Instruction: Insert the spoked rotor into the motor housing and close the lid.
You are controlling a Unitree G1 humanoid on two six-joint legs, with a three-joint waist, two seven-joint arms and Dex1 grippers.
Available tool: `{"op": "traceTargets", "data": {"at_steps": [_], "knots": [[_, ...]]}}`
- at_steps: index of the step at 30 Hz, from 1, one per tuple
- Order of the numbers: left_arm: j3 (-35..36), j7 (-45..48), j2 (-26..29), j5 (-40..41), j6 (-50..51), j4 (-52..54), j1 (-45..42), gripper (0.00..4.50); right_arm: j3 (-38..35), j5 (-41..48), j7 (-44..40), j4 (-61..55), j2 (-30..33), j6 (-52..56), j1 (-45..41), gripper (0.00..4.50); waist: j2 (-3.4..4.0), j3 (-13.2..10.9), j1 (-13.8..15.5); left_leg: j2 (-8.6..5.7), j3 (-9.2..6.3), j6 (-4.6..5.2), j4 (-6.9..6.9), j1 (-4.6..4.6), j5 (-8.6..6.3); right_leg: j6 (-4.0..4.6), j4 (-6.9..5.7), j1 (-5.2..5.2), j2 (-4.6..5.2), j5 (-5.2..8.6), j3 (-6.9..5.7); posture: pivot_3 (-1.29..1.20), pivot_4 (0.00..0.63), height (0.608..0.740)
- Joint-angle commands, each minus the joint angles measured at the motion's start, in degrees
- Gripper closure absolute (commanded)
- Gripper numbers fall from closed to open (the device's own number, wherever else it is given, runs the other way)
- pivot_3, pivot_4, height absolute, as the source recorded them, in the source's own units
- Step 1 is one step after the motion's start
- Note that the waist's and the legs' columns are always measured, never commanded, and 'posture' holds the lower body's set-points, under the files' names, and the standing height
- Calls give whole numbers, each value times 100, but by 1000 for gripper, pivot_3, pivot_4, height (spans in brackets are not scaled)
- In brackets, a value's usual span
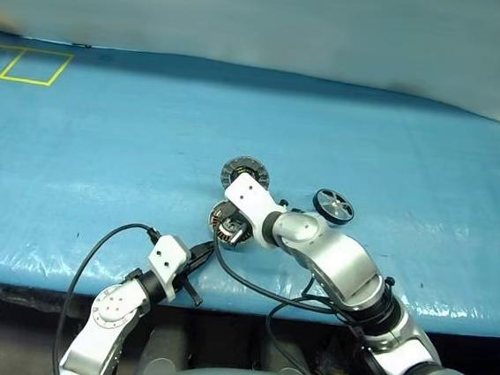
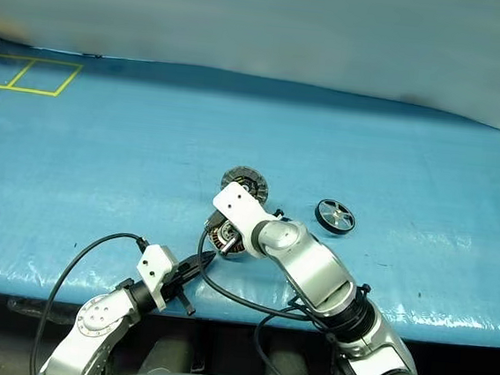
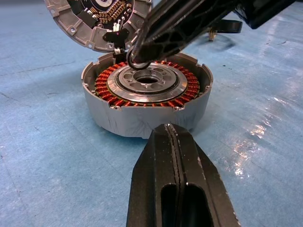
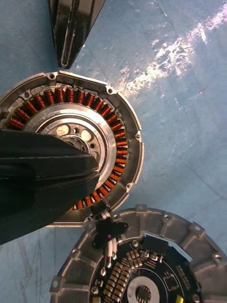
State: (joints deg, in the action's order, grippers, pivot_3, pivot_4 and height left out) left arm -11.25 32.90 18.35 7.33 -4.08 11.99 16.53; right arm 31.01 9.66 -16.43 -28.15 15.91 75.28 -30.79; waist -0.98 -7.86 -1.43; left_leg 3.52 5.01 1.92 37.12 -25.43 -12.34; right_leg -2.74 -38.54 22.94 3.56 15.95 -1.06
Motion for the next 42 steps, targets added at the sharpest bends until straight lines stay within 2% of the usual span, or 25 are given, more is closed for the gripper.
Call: {"op": "traceTargets", "data": {"at_steps": [1,14,29,35,42], "knots": [[-23,24,23,-2,-61,66,-37,4500,-169,63,-33,-278,-17,-94,56,4458,0,0,0,0,0,0,0,0,0,0,0,1,0,0,0,0,150,740],[-21,129,73,37,-10,76,-69,4500,-742,110,228,-430,-324,20,85,4458,0,0,1,0,0,0,0,-1,0,0,0,1,-1,0,0,0,150,740],[-39,74,17,26,-11,99,-49,4500,-596,-33,288,423,-448,-469,131,4458,0,0,-1,-1,2,1,1,-2,1,-7,-1,-9,-5,-4,1,0,150,740],[-5,58,36,34,-21,106,-21,4500,-523,142,21,223,-305,-218,130,4458,0,0,-1,-1,2,1,2,-2,1,-9,-1,-9,-5,-5,1,0,150,740],[-10,63,30,35,-24,86,-41,4500,-596,198,80,18,-357,-82,178,4458,0,0,-2,0,1,1,1,-2,1,-9,-1,-8,-5,-5,1,0,150,740]]}}
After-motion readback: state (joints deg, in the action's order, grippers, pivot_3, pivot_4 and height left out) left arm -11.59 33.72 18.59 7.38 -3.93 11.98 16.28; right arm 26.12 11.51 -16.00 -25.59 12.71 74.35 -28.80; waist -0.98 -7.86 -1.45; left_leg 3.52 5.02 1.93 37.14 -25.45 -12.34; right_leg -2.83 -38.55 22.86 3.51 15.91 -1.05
